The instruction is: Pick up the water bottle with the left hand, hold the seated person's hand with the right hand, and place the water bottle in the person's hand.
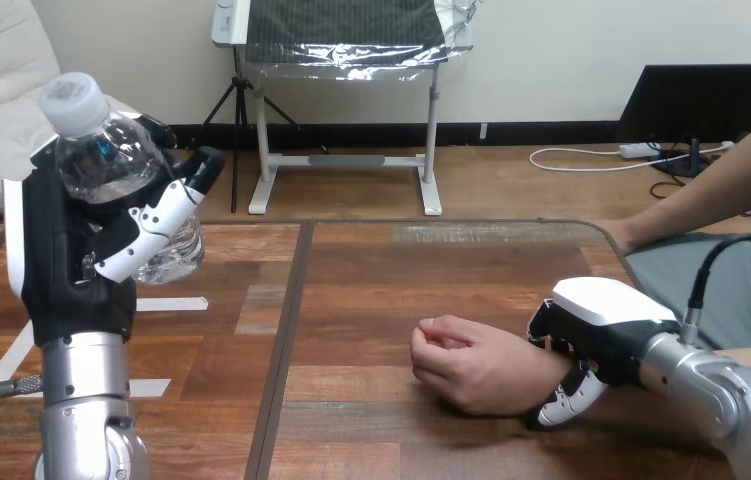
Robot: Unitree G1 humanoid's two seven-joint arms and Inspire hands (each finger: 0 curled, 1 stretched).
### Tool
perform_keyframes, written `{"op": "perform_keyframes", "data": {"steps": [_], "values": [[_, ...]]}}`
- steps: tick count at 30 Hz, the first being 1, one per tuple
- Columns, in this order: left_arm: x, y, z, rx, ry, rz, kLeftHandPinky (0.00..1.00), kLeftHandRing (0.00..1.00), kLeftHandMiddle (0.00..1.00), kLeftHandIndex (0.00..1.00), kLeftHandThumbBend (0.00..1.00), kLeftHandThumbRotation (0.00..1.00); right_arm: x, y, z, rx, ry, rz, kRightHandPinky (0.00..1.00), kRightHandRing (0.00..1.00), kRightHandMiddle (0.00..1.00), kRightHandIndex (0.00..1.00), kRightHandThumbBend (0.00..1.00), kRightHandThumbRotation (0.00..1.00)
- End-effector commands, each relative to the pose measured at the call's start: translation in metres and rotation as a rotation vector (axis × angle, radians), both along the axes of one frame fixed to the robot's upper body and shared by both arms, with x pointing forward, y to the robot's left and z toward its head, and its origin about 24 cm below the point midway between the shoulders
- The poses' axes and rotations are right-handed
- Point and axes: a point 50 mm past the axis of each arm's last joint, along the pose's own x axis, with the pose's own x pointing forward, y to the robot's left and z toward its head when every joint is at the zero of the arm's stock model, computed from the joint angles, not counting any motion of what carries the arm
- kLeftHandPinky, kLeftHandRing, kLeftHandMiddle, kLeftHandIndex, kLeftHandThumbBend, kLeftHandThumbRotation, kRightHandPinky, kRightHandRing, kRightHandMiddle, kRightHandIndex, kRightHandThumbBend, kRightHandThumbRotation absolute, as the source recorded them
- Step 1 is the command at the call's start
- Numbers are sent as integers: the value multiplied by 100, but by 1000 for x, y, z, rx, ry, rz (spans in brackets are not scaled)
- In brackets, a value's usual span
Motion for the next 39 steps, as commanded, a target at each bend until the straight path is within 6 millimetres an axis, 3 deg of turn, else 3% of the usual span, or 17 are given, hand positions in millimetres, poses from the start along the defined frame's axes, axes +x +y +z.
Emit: {"op": "perform_keyframes", "data": {"steps": [1,11,25,39], "values": [[4,-5,25,3,-126,-31,23,28,33,40,54,0,-22,-1,-37,-116,192,36,11,19,28,35,87,3],[4,-4,24,9,-124,-23,23,28,33,40,54,0,-20,-5,-34,-171,227,31,16,25,34,36,87,13],[5,-5,24,2,-124,-29,23,28,33,40,54,0,-15,-10,-26,-247,294,39,23,34,45,49,92,30],[5,-5,24,1,-123,-22,23,28,33,40,55,0,-11,-16,-16,-252,327,-14,29,42,52,55,100,37]]}}
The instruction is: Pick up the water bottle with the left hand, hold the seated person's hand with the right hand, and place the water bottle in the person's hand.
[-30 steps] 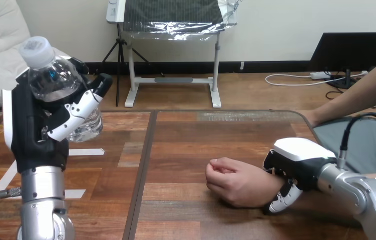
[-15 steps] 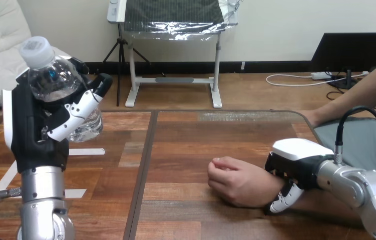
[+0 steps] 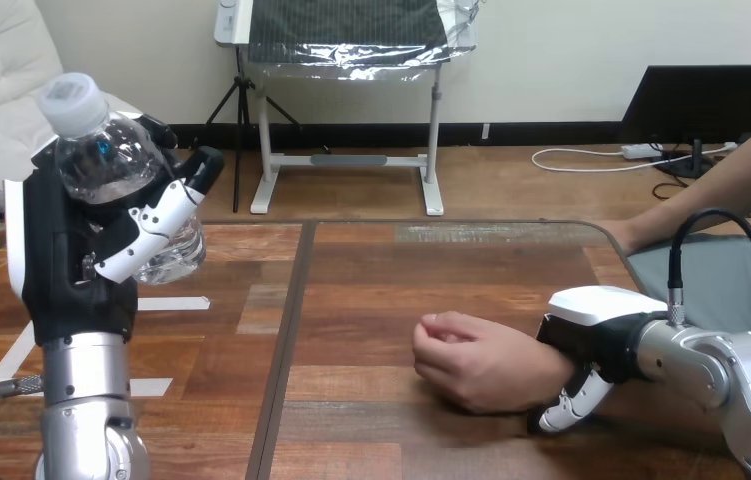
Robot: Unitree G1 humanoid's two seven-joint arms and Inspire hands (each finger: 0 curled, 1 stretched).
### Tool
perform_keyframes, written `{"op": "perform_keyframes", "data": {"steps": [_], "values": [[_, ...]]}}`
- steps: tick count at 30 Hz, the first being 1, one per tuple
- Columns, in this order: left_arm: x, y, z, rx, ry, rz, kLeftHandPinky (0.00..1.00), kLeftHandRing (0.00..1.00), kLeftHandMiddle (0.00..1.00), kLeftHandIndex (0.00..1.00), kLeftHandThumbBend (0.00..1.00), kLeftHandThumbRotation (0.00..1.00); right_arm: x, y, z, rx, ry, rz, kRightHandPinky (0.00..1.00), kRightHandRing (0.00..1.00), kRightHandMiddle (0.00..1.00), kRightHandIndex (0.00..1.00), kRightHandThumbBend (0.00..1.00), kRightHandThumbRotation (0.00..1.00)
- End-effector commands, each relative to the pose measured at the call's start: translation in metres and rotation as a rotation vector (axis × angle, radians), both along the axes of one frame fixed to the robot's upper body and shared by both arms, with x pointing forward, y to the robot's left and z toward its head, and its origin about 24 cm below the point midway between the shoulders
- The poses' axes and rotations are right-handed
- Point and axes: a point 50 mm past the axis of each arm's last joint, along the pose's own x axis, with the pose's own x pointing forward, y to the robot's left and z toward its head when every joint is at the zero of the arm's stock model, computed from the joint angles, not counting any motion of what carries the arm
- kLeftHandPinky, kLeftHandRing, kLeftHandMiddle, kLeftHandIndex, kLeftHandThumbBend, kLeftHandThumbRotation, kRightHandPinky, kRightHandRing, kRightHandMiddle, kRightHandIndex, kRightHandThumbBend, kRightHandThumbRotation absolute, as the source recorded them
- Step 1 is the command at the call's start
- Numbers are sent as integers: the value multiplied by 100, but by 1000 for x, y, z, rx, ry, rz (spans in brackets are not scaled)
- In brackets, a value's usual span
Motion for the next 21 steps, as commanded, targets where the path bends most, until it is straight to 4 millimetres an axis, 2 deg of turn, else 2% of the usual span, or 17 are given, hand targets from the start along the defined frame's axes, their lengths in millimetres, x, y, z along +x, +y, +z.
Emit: {"op": "perform_keyframes", "data": {"steps": [1,11,21], "values": [[5,-5,24,9,-122,-14,23,27,33,40,55,0,-20,-17,-27,-98,169,-42,29,42,52,55,100,38],[5,-5,23,-7,-124,-26,23,27,33,40,54,0,-18,-20,-20,-95,168,-58,30,44,54,59,100,40],[4,-5,23,-10,-115,-19,23,28,33,40,55,0,-16,-20,-14,-79,172,-71,35,49,58,64,100,41]]}}
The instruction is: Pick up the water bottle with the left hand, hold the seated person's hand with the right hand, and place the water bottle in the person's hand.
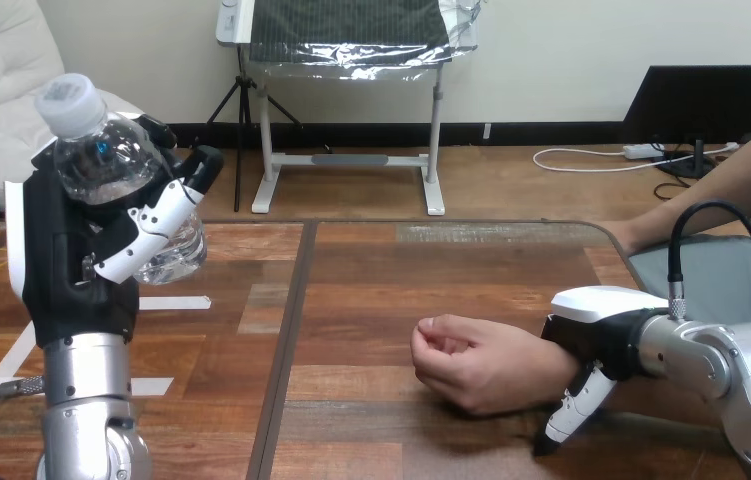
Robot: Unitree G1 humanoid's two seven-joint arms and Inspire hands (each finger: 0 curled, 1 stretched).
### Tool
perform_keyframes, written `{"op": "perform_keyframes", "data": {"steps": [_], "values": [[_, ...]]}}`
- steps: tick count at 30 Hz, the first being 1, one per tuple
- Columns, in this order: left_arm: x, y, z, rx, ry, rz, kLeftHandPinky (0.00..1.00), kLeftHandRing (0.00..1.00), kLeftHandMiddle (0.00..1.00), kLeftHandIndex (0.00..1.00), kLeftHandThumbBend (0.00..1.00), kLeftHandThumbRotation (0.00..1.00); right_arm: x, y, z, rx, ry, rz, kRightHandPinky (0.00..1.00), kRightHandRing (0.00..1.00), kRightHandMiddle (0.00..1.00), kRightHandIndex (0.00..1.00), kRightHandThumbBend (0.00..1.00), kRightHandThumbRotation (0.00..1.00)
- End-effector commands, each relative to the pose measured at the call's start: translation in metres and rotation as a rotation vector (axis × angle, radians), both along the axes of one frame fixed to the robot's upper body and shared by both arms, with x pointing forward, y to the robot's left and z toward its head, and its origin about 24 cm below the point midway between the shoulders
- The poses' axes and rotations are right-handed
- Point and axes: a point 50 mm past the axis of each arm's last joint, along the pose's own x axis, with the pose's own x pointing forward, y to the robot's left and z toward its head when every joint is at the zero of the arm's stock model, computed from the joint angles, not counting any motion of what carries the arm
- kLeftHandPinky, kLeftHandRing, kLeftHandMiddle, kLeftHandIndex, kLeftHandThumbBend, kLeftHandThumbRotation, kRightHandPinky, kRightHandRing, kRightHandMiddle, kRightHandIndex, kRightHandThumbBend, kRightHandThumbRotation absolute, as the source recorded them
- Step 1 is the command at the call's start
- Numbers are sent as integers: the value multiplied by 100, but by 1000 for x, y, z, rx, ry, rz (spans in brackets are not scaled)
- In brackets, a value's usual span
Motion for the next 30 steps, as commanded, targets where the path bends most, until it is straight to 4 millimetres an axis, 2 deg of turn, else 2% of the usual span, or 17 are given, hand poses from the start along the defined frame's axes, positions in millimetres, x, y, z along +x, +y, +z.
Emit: {"op": "perform_keyframes", "data": {"steps": [1,7,15,30], "values": [[4,-5,24,6,-113,-14,23,28,33,40,55,0,-16,-20,-21,-61,143,-57,36,50,59,64,100,41],[5,-5,24,5,-114,-15,23,27,33,40,56,0,-15,-21,-18,-47,148,-60,40,54,62,68,100,42],[4,-5,24,5,-110,-9,23,27,33,40,56,0,-14,-22,-14,-21,148,-72,39,52,61,70,100,42],[5,-4,24,3,-118,-14,23,27,33,40,55,0,-11,-24,-6,10,135,-78,42,53,61,70,100,34]]}}
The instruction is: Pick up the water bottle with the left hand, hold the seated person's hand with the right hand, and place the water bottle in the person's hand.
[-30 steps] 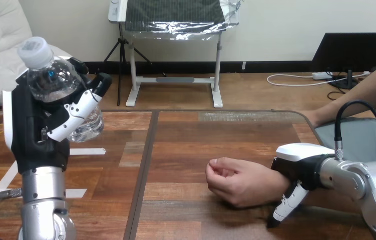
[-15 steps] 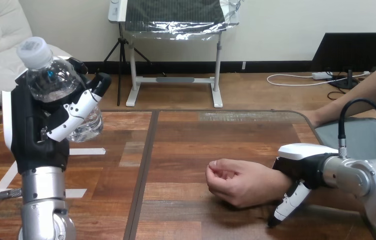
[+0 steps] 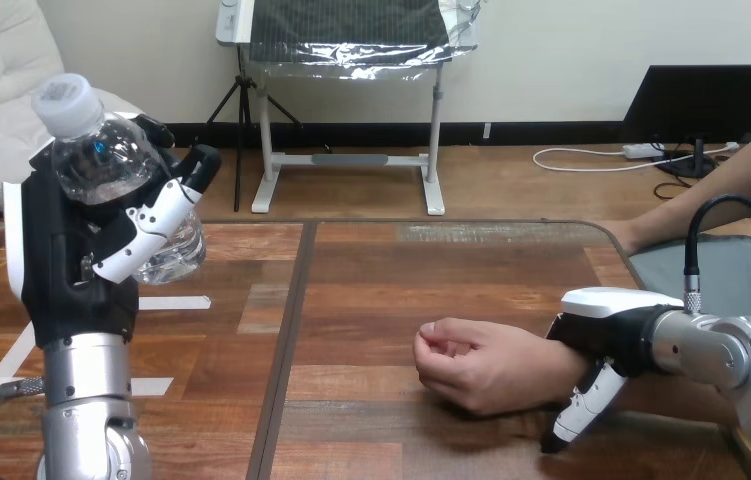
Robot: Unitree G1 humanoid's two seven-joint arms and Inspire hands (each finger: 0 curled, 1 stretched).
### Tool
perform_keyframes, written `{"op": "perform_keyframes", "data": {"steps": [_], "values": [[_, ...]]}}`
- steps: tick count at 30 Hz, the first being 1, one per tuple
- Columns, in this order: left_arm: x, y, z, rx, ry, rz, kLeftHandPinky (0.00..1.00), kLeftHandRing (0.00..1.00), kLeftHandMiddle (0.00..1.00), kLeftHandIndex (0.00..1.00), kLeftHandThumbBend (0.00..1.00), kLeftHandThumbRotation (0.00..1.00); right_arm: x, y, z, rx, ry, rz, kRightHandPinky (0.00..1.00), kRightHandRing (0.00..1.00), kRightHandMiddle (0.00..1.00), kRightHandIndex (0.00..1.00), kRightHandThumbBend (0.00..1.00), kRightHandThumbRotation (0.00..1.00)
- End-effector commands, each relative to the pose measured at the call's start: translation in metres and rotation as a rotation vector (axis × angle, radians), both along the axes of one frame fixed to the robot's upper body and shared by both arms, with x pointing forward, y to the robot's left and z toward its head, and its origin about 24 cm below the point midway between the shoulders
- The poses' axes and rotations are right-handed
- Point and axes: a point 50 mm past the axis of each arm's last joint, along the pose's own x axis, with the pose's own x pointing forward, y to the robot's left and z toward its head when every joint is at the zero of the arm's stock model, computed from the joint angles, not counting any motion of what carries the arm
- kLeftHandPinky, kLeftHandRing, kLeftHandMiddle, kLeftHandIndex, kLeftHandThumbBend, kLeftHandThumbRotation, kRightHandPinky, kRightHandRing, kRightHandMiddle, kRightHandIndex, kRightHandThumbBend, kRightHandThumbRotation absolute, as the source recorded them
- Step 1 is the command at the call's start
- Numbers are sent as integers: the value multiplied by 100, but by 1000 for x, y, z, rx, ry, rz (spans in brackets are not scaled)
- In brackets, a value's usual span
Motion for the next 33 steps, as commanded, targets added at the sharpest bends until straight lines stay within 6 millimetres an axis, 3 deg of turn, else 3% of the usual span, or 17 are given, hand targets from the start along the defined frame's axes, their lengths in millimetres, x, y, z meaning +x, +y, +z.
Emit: {"op": "perform_keyframes", "data": {"steps": [1,10,16,23,28,33], "values": [[5,-5,24,12,-116,-16,23,27,33,40,55,0,-11,-17,-13,-37,95,-51,42,53,61,69,100,33],[5,-5,24,18,-116,-13,23,27,33,40,55,0,-8,-18,-8,-43,91,-64,44,57,65,69,99,25],[6,-5,24,15,-119,-14,23,27,33,40,55,0,-6,-19,-5,-40,82,-72,45,58,65,66,94,14],[6,-5,24,12,-119,-13,23,27,33,40,56,0,-5,-20,-3,-58,68,-56,37,49,57,61,88,4],[6,-6,25,2,-119,-15,23,27,32,40,56,0,-4,-22,-2,-54,55,-57,36,48,55,57,86,1],[6,-6,25,8,-122,-10,23,27,32,40,56,0,-4,-23,-2,-65,43,-53,40,54,57,48,85,0]]}}
